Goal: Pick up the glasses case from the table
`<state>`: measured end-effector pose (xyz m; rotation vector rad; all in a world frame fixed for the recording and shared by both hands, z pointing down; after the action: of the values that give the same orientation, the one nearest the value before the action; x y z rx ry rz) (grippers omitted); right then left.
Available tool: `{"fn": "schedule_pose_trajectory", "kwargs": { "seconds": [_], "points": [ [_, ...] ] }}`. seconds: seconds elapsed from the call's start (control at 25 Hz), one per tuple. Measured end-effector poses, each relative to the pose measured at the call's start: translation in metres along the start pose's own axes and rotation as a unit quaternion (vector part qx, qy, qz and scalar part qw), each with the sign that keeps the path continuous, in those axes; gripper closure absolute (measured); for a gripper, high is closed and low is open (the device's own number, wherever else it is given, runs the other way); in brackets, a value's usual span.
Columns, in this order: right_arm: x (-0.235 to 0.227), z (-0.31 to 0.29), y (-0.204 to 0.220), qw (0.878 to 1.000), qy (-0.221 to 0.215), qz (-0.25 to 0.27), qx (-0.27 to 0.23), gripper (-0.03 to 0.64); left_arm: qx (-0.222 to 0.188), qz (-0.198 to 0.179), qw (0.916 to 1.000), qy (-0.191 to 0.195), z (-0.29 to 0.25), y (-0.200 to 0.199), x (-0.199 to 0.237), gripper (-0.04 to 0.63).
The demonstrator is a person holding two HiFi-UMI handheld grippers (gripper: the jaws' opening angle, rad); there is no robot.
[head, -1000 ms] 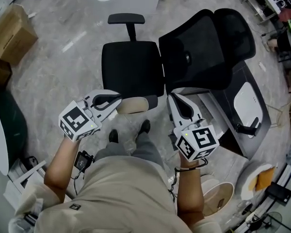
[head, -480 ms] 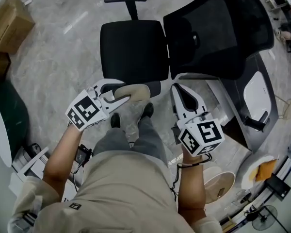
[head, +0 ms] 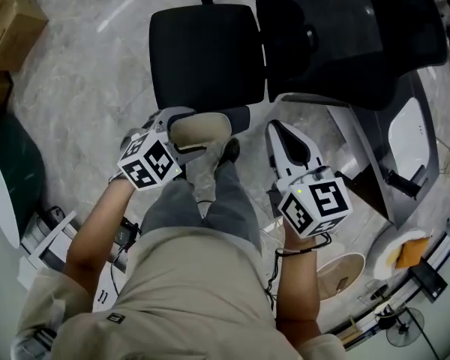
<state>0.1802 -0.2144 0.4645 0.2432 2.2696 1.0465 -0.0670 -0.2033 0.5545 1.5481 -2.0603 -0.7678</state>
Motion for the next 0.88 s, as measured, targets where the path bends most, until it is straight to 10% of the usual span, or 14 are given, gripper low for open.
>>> {"fn": "schedule_pose_trajectory", "kwargs": {
  "seconds": [0.4, 0.88],
  "points": [
    [-0.022, -0.005, 0.027, 1.0, 0.003, -0.02, 0.021, 0.591, 0.091, -0.033, 0.9953, 0.003, -0.054, 0.028, -0.008, 0.175],
    [-0.034, -0.001, 0.04, 0.999, 0.006, -0.027, 0.03, 0.591, 0.1, 0.01, 0.9949, 0.004, -0.081, 0.051, -0.005, 0.174]
  ]
}}
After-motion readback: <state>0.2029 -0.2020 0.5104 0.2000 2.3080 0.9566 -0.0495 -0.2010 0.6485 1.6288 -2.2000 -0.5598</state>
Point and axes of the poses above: the fingertips, and each gripper's own axes: z backward along the fingers, x to its left, y out of its underside, the point moved 10 cm from there along z, backward along the fingers, and after that the axes turned 8 degrees about -z, right-handed, at the moved point
